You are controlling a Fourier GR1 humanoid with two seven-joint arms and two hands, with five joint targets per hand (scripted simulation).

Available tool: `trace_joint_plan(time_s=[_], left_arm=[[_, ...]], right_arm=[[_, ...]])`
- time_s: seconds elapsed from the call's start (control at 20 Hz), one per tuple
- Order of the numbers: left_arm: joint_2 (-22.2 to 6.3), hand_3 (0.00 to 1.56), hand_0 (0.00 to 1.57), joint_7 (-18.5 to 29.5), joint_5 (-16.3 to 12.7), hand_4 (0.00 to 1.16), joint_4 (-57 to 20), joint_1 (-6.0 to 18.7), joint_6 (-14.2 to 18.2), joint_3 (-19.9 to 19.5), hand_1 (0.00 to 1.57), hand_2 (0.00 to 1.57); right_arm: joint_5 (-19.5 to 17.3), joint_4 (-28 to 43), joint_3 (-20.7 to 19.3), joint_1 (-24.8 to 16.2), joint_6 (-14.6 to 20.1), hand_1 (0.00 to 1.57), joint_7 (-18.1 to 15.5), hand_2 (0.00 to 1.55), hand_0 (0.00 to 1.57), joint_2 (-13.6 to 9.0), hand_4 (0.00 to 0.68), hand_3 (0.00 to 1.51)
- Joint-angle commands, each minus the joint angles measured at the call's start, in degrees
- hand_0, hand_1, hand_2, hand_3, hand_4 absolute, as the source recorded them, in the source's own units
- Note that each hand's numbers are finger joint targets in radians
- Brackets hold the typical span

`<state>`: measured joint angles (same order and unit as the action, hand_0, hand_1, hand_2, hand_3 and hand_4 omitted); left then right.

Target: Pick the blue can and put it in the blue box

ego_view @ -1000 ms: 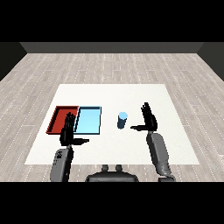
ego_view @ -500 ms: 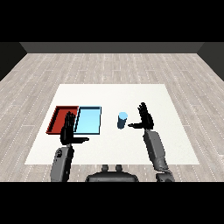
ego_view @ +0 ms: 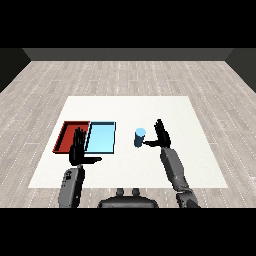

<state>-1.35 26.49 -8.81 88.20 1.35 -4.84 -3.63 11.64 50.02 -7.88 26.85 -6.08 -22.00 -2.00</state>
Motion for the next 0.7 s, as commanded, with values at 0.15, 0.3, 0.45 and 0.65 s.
trace_joint_plan(time_s=[0.15,0.3,0.45,0.65], left_arm=[[-0.1,0.00,0.00,-2.6,0.5,0.00,4.0,-0.8,1.1,0.9,0.00,0.00],[-0.1,0.00,0.00,1.0,1.2,0.00,0.7,-1.5,0.8,0.2,0.00,0.00],[-3.7,0.00,0.00,-3.7,-3.4,0.00,1.2,2.4,-1.7,-3.6,0.00,0.00],[0.1,0.00,0.00,0.7,0.4,0.00,3.0,-4.2,0.0,0.7,0.00,0.00]], right_arm=[[2.0,-4.2,3.7,1.1,3.5,0.00,-1.9,0.00,0.00,1.9,0.000,0.00],[0.8,-6.2,1.5,1.9,1.8,0.00,-3.2,0.00,0.00,1.9,0.000,0.00],[1.2,-6.3,2.1,3.1,1.9,0.00,-1.5,0.00,0.00,1.8,0.000,0.00],[2.3,-11.4,3.4,3.2,0.0,0.00,-6.1,0.00,0.00,2.0,0.000,0.00]])
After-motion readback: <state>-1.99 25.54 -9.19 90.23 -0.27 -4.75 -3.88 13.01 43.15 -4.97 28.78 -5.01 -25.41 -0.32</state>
